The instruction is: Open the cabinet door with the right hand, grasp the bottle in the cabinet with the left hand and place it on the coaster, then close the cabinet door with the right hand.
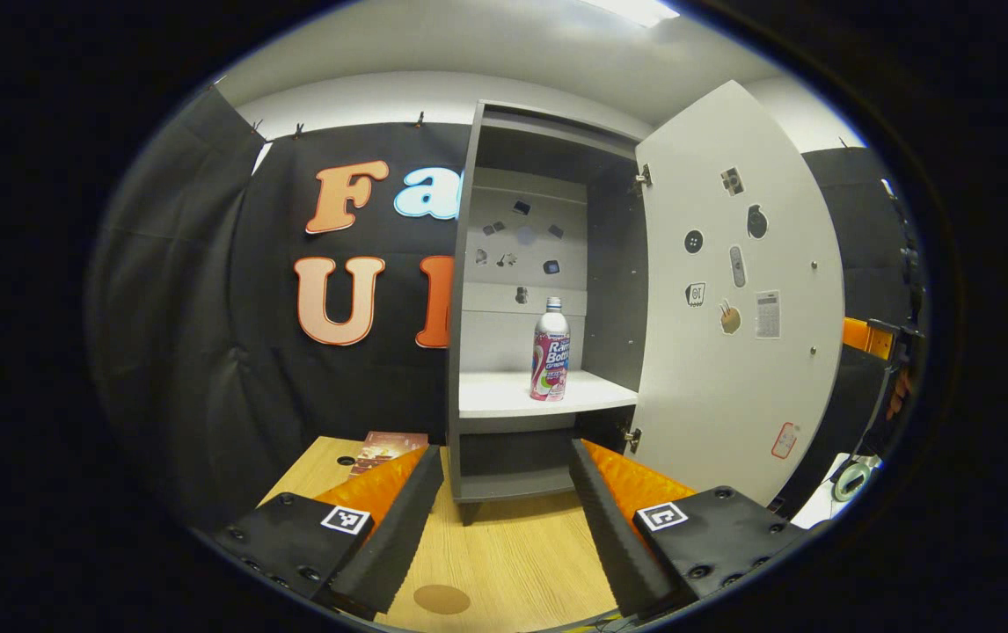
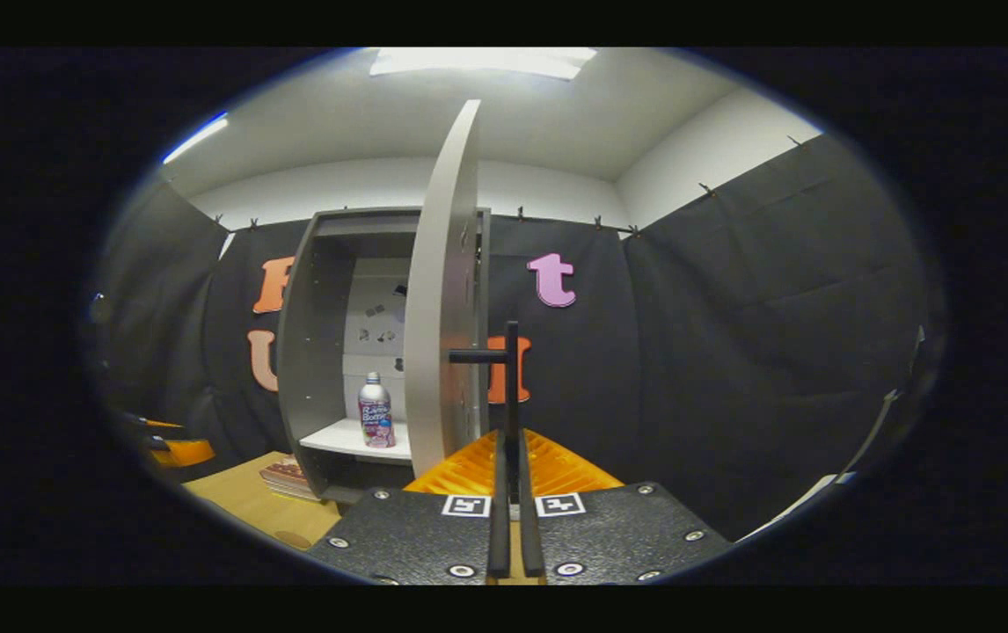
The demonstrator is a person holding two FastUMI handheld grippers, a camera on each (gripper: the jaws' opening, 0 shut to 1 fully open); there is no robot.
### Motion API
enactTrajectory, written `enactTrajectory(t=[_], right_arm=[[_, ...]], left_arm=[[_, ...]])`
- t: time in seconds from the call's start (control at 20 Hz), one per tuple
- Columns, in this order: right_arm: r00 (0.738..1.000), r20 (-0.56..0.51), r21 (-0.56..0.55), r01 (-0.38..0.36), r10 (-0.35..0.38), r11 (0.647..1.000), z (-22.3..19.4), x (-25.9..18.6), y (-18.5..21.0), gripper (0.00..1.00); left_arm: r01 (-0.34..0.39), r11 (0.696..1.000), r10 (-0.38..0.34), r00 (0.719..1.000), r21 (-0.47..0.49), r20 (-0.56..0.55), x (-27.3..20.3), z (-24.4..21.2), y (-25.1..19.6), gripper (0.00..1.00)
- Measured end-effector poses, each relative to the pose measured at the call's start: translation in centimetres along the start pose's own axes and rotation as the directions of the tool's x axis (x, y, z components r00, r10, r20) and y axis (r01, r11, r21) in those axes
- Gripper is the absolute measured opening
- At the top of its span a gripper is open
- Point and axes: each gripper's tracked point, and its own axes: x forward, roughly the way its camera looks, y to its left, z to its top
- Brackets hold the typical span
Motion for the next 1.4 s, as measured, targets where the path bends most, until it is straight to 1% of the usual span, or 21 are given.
enactTrajectory(t=[0.05, 0.1, 0.15, 0.25, 0.35, 0.45, 0.5, 0.55, 0.6, 0.65, 0.75, 0.8, 0.85, 0.9, 0.95, 1.0, 1.05, 1.15, 1.2, 1.3, 1.4], right_arm=[[1.0, -0.001, -0.014, 0.016, -0.016, 1.0, 0.1, -0.3, -0.3, 0.12], [0.999, -0.002, -0.033, 0.036, -0.036, 0.999, 0.1, -0.7, -0.8, 0.07], [0.999, -0.003, -0.046, 0.046, -0.046, 0.998, 0.1, -1.2, -0.8, 0.07], [0.996, -0.016, -0.078, 0.091, -0.093, 0.993, 0.4, -1.9, -1.7, 0.08], [0.992, -0.025, -0.103, 0.123, -0.126, 0.987, 0.4, -2.8, -2.4, 0.06], [0.994, -0.013, -0.095, 0.107, -0.108, 0.99, 1.2, -3.7, -1.5, 0.06], [0.994, -0.016, -0.093, 0.103, -0.105, 0.99, 1.3, -4.2, -1.1, 0.0], [0.996, -0.017, -0.093, 0.09, -0.092, 0.992, 1.3, -4.4, -0.6, 0.07], [0.997, -0.014, -0.094, 0.079, -0.081, 0.992, 1.5, -4.9, 0.2, 0.16], [0.998, -0.006, -0.094, 0.065, -0.065, 0.993, 1.9, -5.2, 0.9, 0.08], [1.0, -0.002, -0.102, 0.019, -0.019, 0.995, 2.0, -5.6, 3.2, 0.09], [1.0, -0.001, -0.109, 0.002, -0.002, 0.994, 1.9, -5.8, 4.2, 0.05], [1.0, -0.003, -0.118, -0.022, 0.022, 0.993, 1.8, -5.7, 5.4, 0.07], [0.999, -0.009, -0.126, -0.045, 0.044, 0.991, 1.4, -5.6, 6.6, 0.12], [0.998, -0.018, -0.122, -0.066, 0.065, 0.99, 0.9, -5.3, 7.7, 0.12], [0.995, -0.031, -0.112, -0.099, 0.096, 0.989, 0.3, -5.2, 8.9, 0.19], [0.991, -0.043, -0.099, -0.134, 0.13, 0.986, -0.4, -5.0, 10.2, 0.22], [0.982, -0.063, -0.071, -0.183, 0.179, 0.981, -1.6, -4.3, 12.3, 0.21], [0.977, -0.076, -0.058, -0.205, 0.2, 0.977, -2.3, -4.1, 13.3, 0.32], [0.969, -0.091, -0.041, -0.233, 0.229, 0.972, -3.0, -3.4, 14.8, 0.4], [0.967, -0.084, -0.035, -0.243, 0.239, 0.969, -3.3, -2.0, 15.8, 0.54]], left_arm=[[0.008, 1.0, -0.008, 1.0, -0.002, 0.001, -0.1, 0.0, -0.2, 0.95], [0.013, 1.0, -0.013, 1.0, -0.003, -0.001, 0.1, -0.2, -0.2, 0.95], [0.018, 1.0, -0.018, 1.0, -0.006, -0.003, 0.1, -0.4, -0.1, 0.94], [0.031, 0.999, -0.031, 0.999, -0.012, -0.008, 0.3, -0.7, -0.3, 0.95], [0.042, 0.999, -0.043, 0.999, -0.012, -0.009, 0.1, -0.7, -0.5, 0.95], [0.052, 0.999, -0.052, 0.999, -0.009, -0.01, 0.0, -0.7, -0.5, 0.95], [0.054, 0.999, -0.054, 0.999, -0.005, -0.009, 0.0, -0.7, -0.6, 0.95], [0.053, 0.999, -0.053, 0.999, -0.002, -0.004, 0.0, -0.6, -0.5, 0.95], [0.051, 0.999, -0.051, 0.999, 0.0, 0.001, -0.1, -0.5, -0.5, 0.94], [0.049, 0.999, -0.049, 0.999, 0.002, 0.005, -0.3, -0.4, -0.5, 0.94], [0.037, 0.999, -0.037, 0.999, 0.003, 0.02, -0.5, 0.1, -0.5, 0.94], [0.027, 1.0, -0.027, 0.999, 0.003, 0.025, -0.7, 0.1, -0.3, 0.94], [0.016, 1.0, -0.016, 0.999, 0.004, 0.027, -0.8, 0.2, -0.2, 0.94], [0.006, 1.0, -0.007, 1.0, 0.004, 0.029, -1.1, 0.2, -0.2, 0.94], [-0.005, 1.0, 0.005, 0.999, 0.001, 0.032, -1.3, 0.2, -0.2, 0.94], [-0.014, 1.0, 0.015, 0.999, -0.003, 0.034, -1.4, 0.1, -0.1, 0.94], [-0.022, 1.0, 0.022, 0.999, -0.003, 0.036, -1.5, 0.0, -0.1, 0.95], [-0.03, 1.0, 0.03, 0.999, 0.009, 0.036, -1.5, 0.1, -0.1, 0.95], [-0.03, 0.999, 0.03, 0.999, 0.016, 0.041, -1.5, 0.3, -0.2, 0.94], [-0.025, 1.0, 0.024, 0.998, 0.015, 0.051, -0.8, 0.6, -0.3, 0.95], [-0.009, 1.0, 0.009, 0.999, 0.006, 0.053, 1.0, 0.6, -0.2, 0.95]])
